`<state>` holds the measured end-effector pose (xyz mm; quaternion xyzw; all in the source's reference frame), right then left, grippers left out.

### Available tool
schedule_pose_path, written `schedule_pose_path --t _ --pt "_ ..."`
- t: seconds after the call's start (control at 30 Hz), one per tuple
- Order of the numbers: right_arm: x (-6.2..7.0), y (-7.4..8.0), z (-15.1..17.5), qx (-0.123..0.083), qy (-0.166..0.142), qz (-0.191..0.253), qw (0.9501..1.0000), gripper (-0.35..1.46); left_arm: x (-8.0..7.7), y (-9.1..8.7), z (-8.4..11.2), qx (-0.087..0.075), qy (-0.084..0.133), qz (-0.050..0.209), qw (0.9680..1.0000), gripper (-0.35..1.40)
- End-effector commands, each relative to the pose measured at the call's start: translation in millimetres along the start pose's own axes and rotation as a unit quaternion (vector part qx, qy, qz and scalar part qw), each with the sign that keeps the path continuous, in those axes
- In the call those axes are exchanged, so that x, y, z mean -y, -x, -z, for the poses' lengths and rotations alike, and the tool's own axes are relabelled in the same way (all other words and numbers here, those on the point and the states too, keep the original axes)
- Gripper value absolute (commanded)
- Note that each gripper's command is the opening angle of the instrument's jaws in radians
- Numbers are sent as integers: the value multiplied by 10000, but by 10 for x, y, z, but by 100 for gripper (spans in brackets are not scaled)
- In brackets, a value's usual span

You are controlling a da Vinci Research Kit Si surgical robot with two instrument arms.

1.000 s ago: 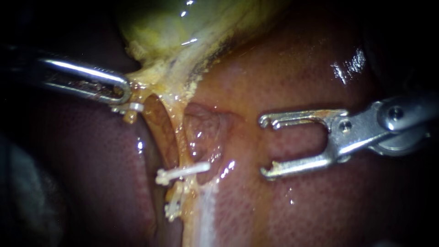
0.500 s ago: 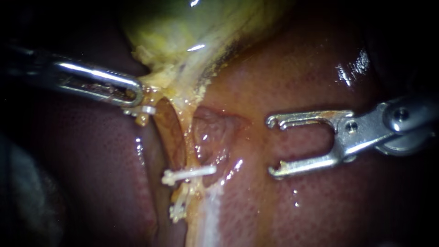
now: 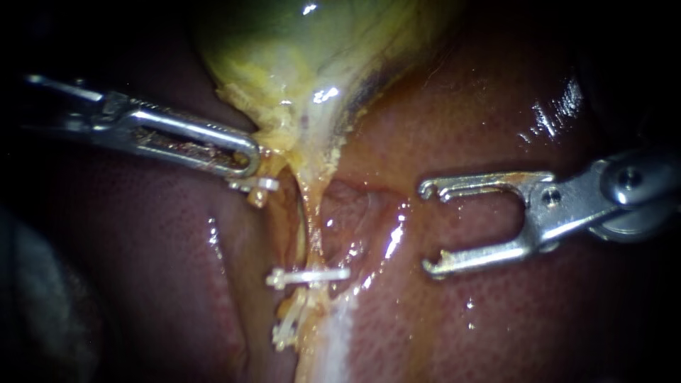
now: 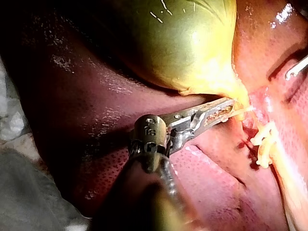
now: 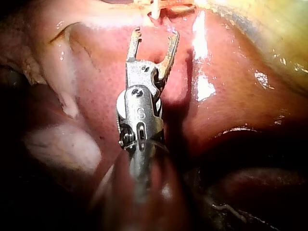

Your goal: Going back first clip right tube

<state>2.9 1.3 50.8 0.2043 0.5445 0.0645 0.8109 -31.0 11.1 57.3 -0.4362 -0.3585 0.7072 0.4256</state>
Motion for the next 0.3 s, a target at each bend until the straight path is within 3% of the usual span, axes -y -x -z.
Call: schedule_pose_path --t 0.03,0.3 --pt "0 0 0 -1 0 -1 10000 46 0 0 0 0 -3 -1 10000 -35" --pt "0 0 0 -1 3 -3 10000 46 0 0 0 10 10 -2 10000 -35"
